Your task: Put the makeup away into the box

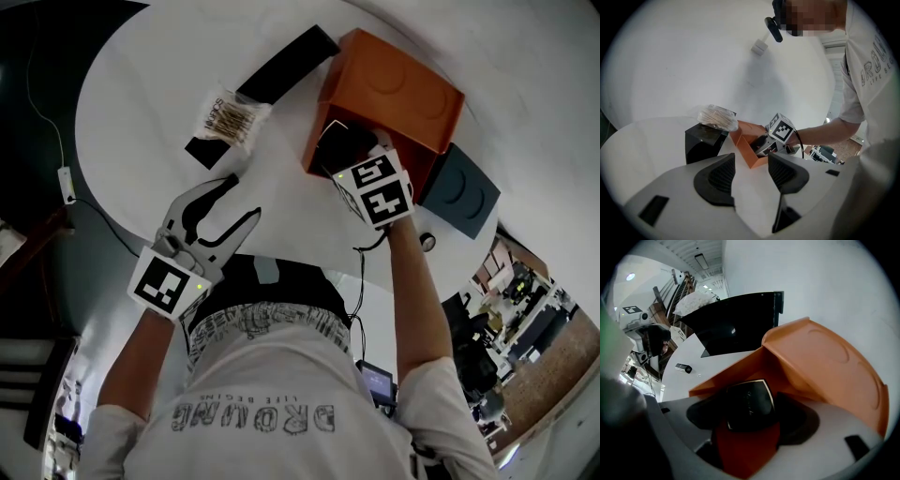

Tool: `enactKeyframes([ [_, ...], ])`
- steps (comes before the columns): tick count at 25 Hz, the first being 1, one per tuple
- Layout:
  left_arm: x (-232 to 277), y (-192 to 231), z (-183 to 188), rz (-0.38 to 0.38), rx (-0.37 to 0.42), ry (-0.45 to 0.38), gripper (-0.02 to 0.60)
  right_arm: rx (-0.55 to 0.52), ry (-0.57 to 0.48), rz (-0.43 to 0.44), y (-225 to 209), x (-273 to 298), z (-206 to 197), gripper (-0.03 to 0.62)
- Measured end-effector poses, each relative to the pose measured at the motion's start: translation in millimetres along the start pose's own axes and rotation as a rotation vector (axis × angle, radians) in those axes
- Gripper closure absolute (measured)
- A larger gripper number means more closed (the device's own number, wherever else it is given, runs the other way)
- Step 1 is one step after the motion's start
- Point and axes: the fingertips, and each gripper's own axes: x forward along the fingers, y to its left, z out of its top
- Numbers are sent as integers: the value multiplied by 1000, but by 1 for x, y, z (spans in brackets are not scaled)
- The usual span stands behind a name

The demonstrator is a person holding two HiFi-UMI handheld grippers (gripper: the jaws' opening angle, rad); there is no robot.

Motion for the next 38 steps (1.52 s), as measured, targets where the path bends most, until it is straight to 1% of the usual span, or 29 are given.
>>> enactKeyframes([
  [4,-1,2,-3,8,-1,7,341,-15,10,-10,1,1,0,232],
  [20,-9,-7,0,9,30,7,340,48,-61,-57,-3,-7,3,217],
  [25,-11,-16,7,-10,61,-10,339,63,-136,-110,-6,-29,10,233],
  [27,-11,-21,13,-23,86,-24,339,71,-179,-132,-6,-41,14,247],
  [32,-13,-29,30,-59,149,-47,339,107,-272,-177,1,-75,23,258],
  [38,-10,-46,59,-128,215,-81,339,169,-362,-252,12,-123,25,278],
])
